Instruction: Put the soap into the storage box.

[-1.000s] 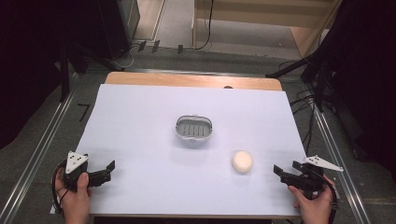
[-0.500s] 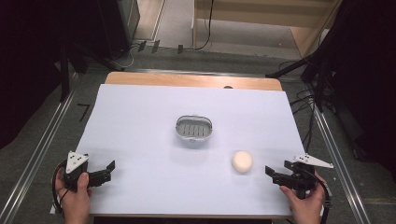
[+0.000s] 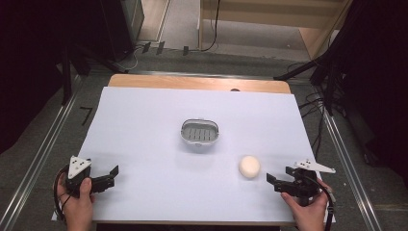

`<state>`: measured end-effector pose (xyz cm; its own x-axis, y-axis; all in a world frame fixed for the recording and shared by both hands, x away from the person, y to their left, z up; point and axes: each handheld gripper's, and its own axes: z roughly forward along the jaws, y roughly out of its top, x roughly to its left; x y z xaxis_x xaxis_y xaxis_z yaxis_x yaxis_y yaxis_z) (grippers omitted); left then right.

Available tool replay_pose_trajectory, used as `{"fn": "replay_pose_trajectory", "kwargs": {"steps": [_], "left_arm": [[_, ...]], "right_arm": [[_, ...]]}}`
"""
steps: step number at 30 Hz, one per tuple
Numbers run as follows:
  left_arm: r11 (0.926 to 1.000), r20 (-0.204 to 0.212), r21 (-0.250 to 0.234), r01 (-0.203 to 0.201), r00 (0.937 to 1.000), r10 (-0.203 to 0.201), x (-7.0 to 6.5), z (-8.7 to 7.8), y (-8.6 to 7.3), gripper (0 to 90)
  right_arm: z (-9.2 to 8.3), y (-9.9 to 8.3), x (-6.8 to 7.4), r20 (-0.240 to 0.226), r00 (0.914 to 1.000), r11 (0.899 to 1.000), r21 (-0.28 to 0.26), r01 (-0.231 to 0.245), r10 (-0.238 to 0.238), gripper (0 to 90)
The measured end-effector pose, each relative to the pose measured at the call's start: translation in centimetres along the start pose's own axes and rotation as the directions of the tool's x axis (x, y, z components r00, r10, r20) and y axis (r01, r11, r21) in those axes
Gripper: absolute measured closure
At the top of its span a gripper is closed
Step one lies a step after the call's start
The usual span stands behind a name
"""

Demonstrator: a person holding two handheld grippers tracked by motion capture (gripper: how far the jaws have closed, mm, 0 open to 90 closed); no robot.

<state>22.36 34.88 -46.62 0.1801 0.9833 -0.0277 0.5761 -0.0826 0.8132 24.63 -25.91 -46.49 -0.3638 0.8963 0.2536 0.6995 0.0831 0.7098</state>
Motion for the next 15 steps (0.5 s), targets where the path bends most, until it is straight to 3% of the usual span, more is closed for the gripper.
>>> {"fn": "replay_pose_trajectory", "kwargs": {"steps": [15], "left_arm": [[1.0,0.0,0.003,0.001,1.0,-0.001,0.0,0.1,0.0,0.4]], "right_arm": [[1.0,-0.2,1.8,-0.01,0.9995,0.999,0.021,0.03,-0.03,15.6]]}}
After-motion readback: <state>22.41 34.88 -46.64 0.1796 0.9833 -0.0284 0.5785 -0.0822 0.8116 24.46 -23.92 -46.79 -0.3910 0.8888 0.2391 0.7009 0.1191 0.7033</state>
